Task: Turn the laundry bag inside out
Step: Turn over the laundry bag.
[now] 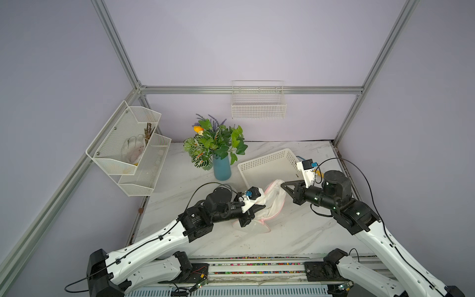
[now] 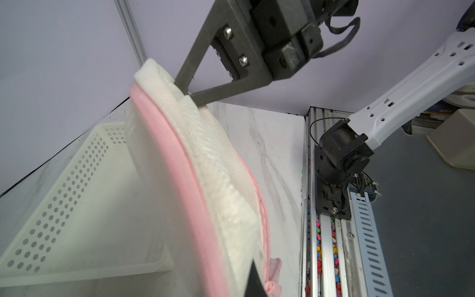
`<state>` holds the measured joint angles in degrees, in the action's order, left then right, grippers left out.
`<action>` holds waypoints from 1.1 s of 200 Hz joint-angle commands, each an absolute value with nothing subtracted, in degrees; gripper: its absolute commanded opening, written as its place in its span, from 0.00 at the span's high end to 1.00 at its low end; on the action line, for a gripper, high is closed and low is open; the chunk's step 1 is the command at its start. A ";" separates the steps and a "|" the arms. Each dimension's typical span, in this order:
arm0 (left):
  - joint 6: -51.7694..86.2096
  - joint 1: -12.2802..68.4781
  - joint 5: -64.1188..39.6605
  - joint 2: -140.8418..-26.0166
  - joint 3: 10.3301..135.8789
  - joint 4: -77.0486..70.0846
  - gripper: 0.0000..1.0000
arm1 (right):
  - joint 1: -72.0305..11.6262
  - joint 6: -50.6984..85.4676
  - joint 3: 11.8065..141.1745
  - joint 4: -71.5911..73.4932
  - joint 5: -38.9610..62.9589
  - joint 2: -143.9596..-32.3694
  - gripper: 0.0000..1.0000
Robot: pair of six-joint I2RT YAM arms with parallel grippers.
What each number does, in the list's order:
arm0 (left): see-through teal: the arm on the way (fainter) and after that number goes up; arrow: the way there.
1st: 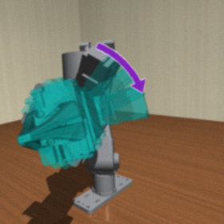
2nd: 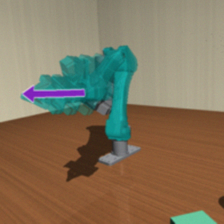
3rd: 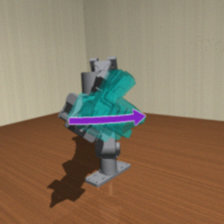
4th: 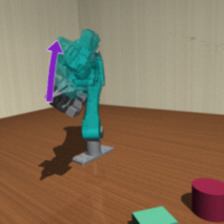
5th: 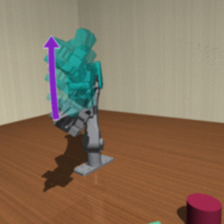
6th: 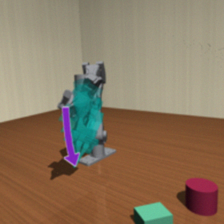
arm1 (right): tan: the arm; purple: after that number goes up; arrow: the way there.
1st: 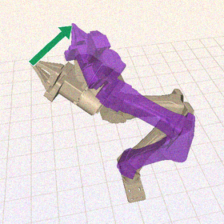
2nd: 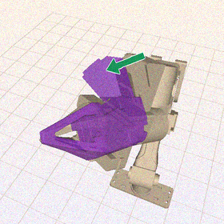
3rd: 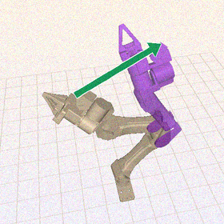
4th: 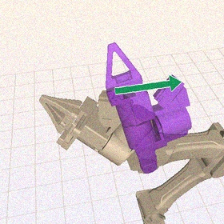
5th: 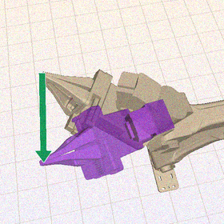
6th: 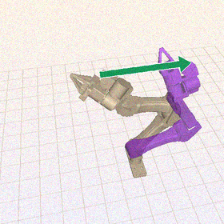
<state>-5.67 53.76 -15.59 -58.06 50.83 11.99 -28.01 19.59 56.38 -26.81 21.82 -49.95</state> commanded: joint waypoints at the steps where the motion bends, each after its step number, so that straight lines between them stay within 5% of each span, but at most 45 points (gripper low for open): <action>1: -12.38 54.01 -17.79 -59.48 54.39 18.59 1.00 | -27.86 15.11 61.52 -30.73 20.46 -50.96 1.00; 97: -37.58 60.49 -18.07 -60.22 59.23 32.21 1.00 | -27.82 -1.72 73.13 -49.35 19.11 -64.49 1.00; 138: -40.85 61.33 -3.53 -56.69 56.35 25.65 1.00 | -27.81 -0.27 67.72 -50.84 19.72 -65.19 1.00; 220: -17.71 59.13 -13.49 -43.80 42.00 -6.03 1.00 | -27.42 11.72 59.83 -46.76 26.29 -57.22 0.50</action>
<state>-29.12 60.31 -6.81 -46.11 43.62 13.13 -28.10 7.18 60.45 -48.49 25.87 -58.78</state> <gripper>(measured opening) 0.059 0.466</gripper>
